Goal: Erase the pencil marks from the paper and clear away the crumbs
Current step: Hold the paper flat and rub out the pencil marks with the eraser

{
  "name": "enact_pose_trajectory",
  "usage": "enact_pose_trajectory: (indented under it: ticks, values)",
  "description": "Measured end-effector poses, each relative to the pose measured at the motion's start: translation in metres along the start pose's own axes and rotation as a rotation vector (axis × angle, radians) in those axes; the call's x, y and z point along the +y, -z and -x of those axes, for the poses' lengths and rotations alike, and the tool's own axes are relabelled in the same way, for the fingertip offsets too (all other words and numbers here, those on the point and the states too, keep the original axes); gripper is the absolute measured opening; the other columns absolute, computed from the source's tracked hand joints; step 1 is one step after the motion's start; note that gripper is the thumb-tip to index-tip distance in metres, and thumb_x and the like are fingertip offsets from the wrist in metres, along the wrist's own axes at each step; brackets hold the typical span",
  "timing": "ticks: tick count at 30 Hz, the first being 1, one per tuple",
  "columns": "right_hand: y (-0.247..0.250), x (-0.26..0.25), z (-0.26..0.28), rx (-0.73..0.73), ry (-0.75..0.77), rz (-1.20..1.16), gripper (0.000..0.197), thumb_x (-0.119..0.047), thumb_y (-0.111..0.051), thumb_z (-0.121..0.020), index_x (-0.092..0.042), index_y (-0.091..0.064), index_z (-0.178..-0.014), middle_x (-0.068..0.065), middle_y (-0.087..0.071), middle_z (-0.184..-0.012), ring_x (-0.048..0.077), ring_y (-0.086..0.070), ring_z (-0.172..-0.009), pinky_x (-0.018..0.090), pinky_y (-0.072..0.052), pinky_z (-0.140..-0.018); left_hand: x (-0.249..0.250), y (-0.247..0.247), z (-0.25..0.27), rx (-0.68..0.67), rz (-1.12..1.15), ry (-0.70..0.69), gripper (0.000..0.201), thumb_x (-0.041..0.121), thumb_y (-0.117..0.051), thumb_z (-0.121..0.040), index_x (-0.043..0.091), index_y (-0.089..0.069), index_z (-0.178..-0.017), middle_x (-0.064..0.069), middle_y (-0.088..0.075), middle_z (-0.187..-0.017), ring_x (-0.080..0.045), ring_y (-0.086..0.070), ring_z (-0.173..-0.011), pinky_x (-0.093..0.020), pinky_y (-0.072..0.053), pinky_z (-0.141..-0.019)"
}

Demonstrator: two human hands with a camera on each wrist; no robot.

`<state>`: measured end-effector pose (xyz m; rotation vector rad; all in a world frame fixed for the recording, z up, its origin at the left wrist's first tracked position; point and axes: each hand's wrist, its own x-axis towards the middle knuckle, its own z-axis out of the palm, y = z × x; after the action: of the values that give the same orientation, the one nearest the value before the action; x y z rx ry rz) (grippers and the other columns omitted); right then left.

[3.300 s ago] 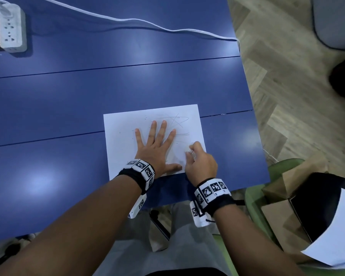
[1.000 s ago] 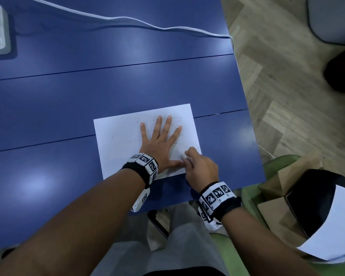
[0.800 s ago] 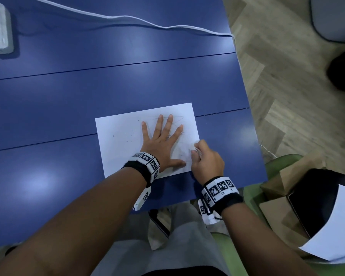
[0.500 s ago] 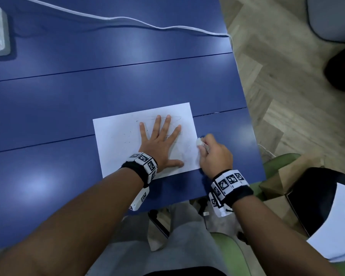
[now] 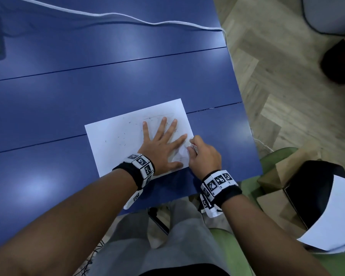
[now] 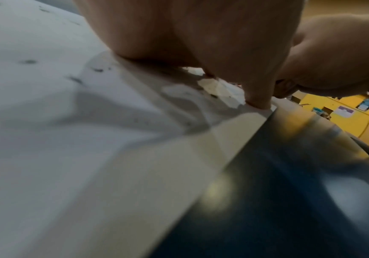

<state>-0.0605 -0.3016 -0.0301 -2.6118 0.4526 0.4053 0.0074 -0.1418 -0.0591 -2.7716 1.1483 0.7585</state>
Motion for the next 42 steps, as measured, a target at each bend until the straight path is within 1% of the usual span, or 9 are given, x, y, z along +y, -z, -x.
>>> enact_pose_trajectory:
  ticks: [5,8,14,19,25,29,36,39,42]
  values:
    - [0.001,-0.005,0.006,-0.026,0.011,-0.024,0.014,-0.027,-0.05,-0.096,-0.018,-0.049,-0.107,0.004,-0.065,-0.087,0.031,-0.059,-0.08,0.035,-0.043,-0.061,0.0,-0.002,-0.002,-0.019,0.009,-0.008,0.097,0.09,-0.026,-0.081,0.043,0.011,-0.157,-0.006,0.035,-0.162,-0.036,0.033,-0.148,-0.079,0.01,-0.107]
    - [-0.009,-0.015,0.021,-0.11,0.113,-0.01,0.01,-0.034,-0.044,-0.098,-0.025,-0.041,-0.095,0.0,-0.063,-0.079,0.029,-0.058,-0.073,0.032,-0.035,-0.057,0.0,-0.001,-0.003,-0.023,0.019,0.005,0.095,0.089,-0.025,-0.082,0.044,0.012,-0.157,-0.008,0.036,-0.162,-0.037,0.034,-0.147,-0.079,0.013,-0.107]
    - [-0.004,-0.011,0.008,-0.024,-0.031,-0.016,0.018,-0.028,-0.051,-0.096,-0.019,-0.05,-0.111,0.005,-0.066,-0.091,0.032,-0.06,-0.084,0.034,-0.04,-0.062,0.0,-0.002,-0.003,-0.02,-0.001,0.006,0.1,0.092,-0.026,-0.079,0.043,0.015,-0.156,-0.01,0.036,-0.161,-0.039,0.033,-0.147,-0.078,0.017,-0.107]
    - [-0.01,-0.019,0.019,-0.104,0.061,0.011,0.011,-0.033,-0.046,-0.098,-0.023,-0.048,-0.102,0.002,-0.064,-0.08,0.031,-0.059,-0.075,0.031,-0.032,-0.056,-0.001,-0.002,-0.003,-0.015,0.025,0.005,0.097,0.09,-0.026,-0.081,0.043,0.013,-0.157,-0.01,0.036,-0.161,-0.039,0.033,-0.147,-0.078,0.017,-0.107]
    - [0.0,-0.017,0.01,0.01,-0.091,-0.069,0.019,-0.026,-0.054,-0.095,-0.018,-0.053,-0.112,0.007,-0.067,-0.091,0.034,-0.06,-0.083,0.035,-0.043,-0.062,-0.002,-0.003,-0.003,-0.005,0.012,0.003,0.101,0.093,-0.028,-0.078,0.043,0.011,-0.157,-0.01,0.033,-0.162,-0.04,0.031,-0.148,-0.078,0.015,-0.107]
    - [-0.007,-0.02,0.017,-0.098,0.027,0.003,0.013,-0.029,-0.049,-0.096,-0.021,-0.05,-0.106,0.003,-0.064,-0.082,0.031,-0.059,-0.077,0.032,-0.037,-0.058,-0.001,-0.003,-0.003,-0.011,0.024,0.001,0.097,0.09,-0.027,-0.081,0.043,0.013,-0.157,-0.009,0.036,-0.161,-0.039,0.033,-0.147,-0.078,0.015,-0.108]
    - [-0.003,-0.015,0.013,0.0,-0.058,-0.078,0.017,-0.028,-0.054,-0.095,-0.019,-0.053,-0.109,0.007,-0.067,-0.089,0.034,-0.06,-0.082,0.037,-0.048,-0.064,-0.002,-0.004,-0.002,-0.014,0.006,0.002,0.101,0.093,-0.027,-0.079,0.044,0.015,-0.156,-0.009,0.037,-0.161,-0.039,0.034,-0.147,-0.078,0.017,-0.107]
    - [-0.006,-0.007,0.025,-0.073,0.033,-0.018,0.013,-0.029,-0.052,-0.095,-0.021,-0.053,-0.105,0.004,-0.067,-0.085,0.033,-0.06,-0.082,0.035,-0.044,-0.06,-0.001,-0.004,-0.003,-0.011,0.018,0.001,0.1,0.093,-0.025,-0.079,0.044,0.016,-0.156,-0.009,0.038,-0.16,-0.039,0.034,-0.147,-0.078,0.017,-0.107]
    - [0.0,0.007,0.022,0.011,-0.045,-0.036,0.019,-0.026,-0.056,-0.093,-0.018,-0.056,-0.11,0.008,-0.068,-0.085,0.036,-0.06,-0.082,0.033,-0.036,-0.058,-0.001,-0.003,-0.003,-0.024,-0.001,0.005,0.102,0.093,-0.028,-0.078,0.044,0.019,-0.155,-0.009,0.038,-0.16,-0.039,0.034,-0.147,-0.079,0.013,-0.107]
